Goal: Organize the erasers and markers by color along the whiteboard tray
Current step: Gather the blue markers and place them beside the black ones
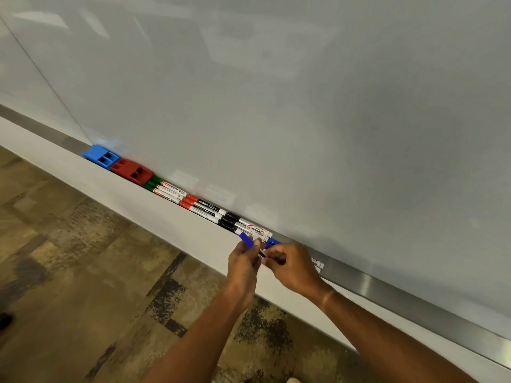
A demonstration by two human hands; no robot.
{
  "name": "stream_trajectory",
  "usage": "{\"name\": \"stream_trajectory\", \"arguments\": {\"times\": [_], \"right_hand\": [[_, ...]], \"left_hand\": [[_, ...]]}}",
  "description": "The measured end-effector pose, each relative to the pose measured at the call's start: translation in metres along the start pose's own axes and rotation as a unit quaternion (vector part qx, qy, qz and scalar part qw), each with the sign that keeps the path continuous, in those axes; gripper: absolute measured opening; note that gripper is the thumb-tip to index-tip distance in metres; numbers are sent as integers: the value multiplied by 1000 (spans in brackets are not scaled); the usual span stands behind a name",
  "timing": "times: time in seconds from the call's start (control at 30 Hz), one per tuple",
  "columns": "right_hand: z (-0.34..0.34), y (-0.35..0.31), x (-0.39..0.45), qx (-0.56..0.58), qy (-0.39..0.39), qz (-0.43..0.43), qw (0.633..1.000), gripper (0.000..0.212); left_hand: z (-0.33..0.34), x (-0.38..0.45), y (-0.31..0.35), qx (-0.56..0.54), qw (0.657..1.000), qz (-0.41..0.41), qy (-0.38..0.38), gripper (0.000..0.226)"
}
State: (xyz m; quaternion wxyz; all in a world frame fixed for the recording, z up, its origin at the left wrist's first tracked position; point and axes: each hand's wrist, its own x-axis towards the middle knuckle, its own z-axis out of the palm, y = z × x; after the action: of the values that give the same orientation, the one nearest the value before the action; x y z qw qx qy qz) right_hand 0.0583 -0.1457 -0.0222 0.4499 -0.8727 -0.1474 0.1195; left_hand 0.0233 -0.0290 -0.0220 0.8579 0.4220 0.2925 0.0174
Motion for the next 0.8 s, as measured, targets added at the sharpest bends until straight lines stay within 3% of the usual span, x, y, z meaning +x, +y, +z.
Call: {"name": "stream_trajectory", "arguments": {"times": [0.1, 0.13, 0.2, 0.27, 0.47, 0.8], "right_hand": [[-14, 10, 8, -80, 40, 16, 996, 13], [-19, 15, 10, -114, 42, 20, 992, 13], [-27, 21, 13, -184, 32, 31, 982, 17], [-32, 22, 15, -261, 36, 36, 964, 19], [-30, 16, 13, -425, 3, 34, 905, 25], [-25, 16, 10, -457, -9, 61, 888, 34]], "left_hand": [[-10, 0, 1, 208, 975, 77, 10, 41], [-15, 0, 1, 315, 941, 120, 15, 48], [-25, 1, -1, 501, 839, 211, 15, 57], [-31, 3, -3, 576, 777, 254, 1, 61], [-34, 2, -4, 592, 771, 237, -4, 64], [-38, 2, 1, 586, 780, 222, -15, 61]]}}
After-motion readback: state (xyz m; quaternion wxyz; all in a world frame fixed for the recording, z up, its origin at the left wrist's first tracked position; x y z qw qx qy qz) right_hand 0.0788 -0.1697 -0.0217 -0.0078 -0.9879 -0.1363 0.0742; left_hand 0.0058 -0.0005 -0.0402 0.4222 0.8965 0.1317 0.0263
